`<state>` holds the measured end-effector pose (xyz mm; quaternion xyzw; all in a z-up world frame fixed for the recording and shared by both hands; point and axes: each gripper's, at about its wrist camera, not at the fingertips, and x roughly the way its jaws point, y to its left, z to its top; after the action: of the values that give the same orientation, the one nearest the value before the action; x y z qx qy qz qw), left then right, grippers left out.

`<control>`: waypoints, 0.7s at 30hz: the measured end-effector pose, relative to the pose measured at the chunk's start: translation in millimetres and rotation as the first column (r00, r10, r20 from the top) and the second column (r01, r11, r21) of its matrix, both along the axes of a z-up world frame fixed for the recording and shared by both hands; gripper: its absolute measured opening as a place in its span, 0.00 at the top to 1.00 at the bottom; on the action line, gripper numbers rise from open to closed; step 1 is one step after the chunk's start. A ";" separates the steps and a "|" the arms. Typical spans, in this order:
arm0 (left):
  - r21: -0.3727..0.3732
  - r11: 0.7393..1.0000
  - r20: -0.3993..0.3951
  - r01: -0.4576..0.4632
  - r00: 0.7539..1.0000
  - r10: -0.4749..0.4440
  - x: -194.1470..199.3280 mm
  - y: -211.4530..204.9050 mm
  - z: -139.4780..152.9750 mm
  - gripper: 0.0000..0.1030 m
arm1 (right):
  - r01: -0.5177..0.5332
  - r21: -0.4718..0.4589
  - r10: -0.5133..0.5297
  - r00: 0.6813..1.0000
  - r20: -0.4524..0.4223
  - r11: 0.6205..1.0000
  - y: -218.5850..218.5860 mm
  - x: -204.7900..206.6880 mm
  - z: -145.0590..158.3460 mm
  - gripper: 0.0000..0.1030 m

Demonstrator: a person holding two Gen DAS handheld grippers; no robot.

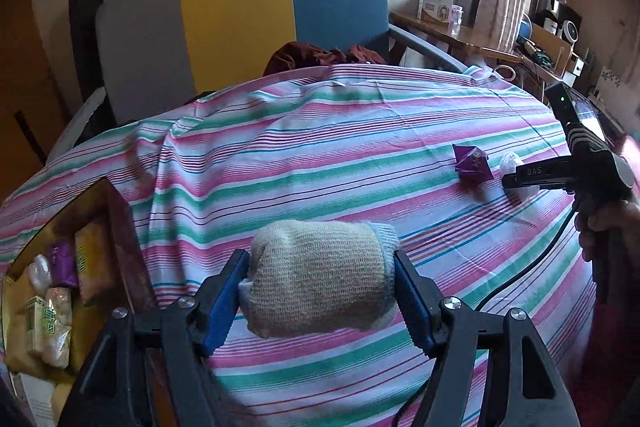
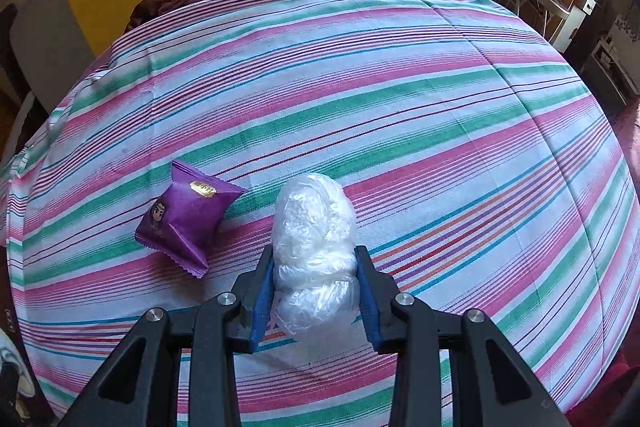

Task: Organize objects
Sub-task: 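Carry the beige roll and plastic bundle into the gold tray and open both grippers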

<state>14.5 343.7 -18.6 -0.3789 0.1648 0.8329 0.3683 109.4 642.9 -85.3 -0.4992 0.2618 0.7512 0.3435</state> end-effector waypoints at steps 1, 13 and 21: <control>0.007 1.000 -0.002 -0.009 1.000 0.009 -0.1 -5.9 2.9 0.31 | 0.001 0.003 -0.001 1.000 0.001 1.000 0.2 -0.1 -0.3 0.64; 0.038 0.995 -0.012 -0.090 0.996 0.090 -1.5 -61.4 15.2 0.31 | 0.025 0.045 -0.026 1.000 0.016 0.999 -1.2 -0.9 -0.6 0.64; 0.060 0.990 -0.014 -0.127 0.992 0.128 -6.3 -92.8 22.5 0.31 | 0.050 0.048 -0.051 0.998 0.020 0.998 1.3 4.8 0.8 0.64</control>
<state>8.2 250.9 4.0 -0.3702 0.1191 0.8625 0.3238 114.2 644.1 -84.5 -0.4921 0.2529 0.7428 0.3770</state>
